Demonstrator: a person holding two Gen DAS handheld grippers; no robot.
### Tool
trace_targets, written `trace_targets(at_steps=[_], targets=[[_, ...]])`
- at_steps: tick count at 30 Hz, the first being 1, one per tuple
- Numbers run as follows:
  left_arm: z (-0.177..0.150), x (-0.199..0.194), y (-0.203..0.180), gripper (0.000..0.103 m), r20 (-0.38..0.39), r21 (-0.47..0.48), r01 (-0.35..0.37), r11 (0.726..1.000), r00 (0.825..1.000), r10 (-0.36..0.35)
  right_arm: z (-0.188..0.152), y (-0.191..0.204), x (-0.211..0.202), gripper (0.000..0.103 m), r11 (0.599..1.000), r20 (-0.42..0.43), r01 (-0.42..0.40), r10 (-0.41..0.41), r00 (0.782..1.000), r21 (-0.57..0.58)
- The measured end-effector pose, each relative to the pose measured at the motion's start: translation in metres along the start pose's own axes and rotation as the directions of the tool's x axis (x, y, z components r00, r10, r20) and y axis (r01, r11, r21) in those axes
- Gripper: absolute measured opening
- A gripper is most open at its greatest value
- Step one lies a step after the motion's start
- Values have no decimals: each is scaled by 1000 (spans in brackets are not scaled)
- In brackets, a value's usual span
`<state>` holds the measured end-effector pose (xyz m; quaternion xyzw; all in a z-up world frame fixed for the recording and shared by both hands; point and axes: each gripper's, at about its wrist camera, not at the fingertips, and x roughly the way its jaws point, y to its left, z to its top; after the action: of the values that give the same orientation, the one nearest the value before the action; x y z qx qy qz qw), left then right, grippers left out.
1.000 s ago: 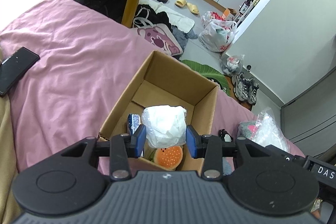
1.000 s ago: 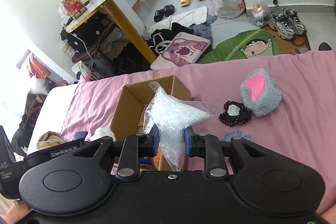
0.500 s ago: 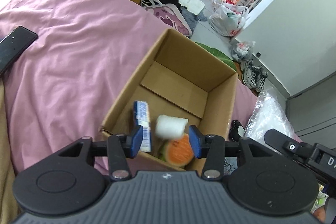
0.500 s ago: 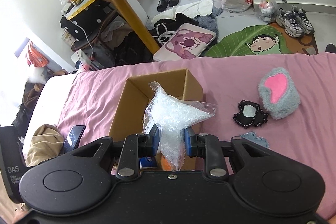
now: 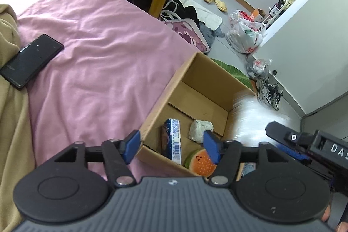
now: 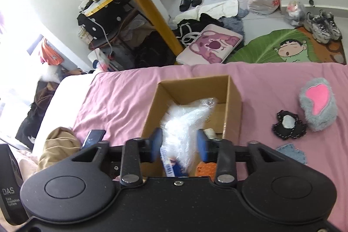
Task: Organize soft objects
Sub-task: 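Lower both items into cardboard box and open both grippers, then lift both tools away from the box toward the grey plush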
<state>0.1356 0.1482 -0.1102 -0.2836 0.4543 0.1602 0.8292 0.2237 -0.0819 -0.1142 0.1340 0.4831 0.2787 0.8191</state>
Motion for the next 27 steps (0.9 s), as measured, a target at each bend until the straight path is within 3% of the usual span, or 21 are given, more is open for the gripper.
trace_targets(at_steps=[6,14,20,24,27], targets=[[-3,-10,1,79,12,6,-12,1000,1000,12,-3,-5,-14,40,1000,8,5,-5,1000,13],[-14,-18,-11,86,6,36,-24,999,1000,24,-12,-25,-40,43,999,32,38,-39,999,26],[-25,-26,-30,88,13,86,-38,996,999,37,-19,-45,-61,54,997,57,68,-69,996,33],[-34,-31,-43,88,18,117,-45,992,999,44,-22,-56,-72,66,996,68,81,-83,994,34],[-39,-33,-52,94,22,140,-44,989,999,42,-24,-63,-80,79,995,79,92,-95,992,30]])
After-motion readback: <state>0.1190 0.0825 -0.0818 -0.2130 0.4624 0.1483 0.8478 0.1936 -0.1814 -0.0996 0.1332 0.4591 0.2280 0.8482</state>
